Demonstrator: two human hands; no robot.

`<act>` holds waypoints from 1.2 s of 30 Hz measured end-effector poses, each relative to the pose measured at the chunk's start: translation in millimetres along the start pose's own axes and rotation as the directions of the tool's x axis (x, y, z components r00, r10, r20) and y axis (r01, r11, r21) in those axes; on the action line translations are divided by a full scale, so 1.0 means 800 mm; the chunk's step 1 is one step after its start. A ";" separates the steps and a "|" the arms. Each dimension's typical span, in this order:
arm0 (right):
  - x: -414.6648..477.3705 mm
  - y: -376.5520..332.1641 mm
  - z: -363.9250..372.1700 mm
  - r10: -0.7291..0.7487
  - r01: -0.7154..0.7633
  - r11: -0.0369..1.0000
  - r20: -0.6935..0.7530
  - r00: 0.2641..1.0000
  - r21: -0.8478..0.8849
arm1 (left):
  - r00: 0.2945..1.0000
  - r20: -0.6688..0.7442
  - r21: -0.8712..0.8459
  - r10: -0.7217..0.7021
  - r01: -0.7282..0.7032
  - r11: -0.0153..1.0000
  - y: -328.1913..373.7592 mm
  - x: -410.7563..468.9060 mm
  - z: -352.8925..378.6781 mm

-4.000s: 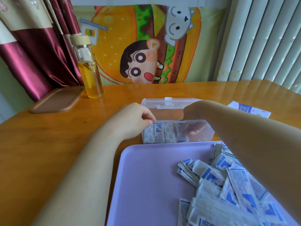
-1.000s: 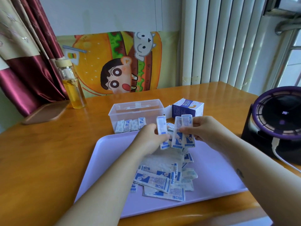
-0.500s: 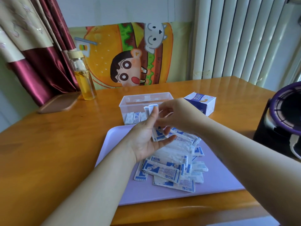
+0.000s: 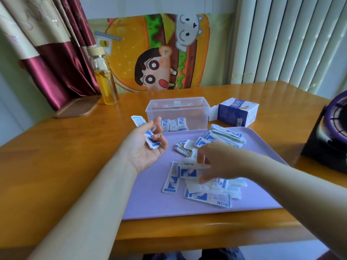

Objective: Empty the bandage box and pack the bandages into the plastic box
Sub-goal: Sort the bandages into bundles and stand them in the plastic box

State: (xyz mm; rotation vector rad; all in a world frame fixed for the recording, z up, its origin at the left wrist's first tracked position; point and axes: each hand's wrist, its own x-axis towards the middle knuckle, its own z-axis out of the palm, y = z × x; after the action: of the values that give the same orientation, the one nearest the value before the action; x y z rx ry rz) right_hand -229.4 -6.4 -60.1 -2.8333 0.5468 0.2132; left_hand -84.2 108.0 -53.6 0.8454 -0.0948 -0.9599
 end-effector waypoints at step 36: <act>-0.006 0.025 -0.020 0.043 -0.027 -0.220 0.038 0.998 0.975 | 0.561 0.567 0.672 0.603 -0.739 0.056 -0.031 0.006 0.001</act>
State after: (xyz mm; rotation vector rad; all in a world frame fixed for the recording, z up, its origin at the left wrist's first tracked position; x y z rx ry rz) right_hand -239.9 -26.7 -48.3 -1.0713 0.4287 -0.2166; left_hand -99.0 96.9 -71.2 1.4961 -1.1559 0.1018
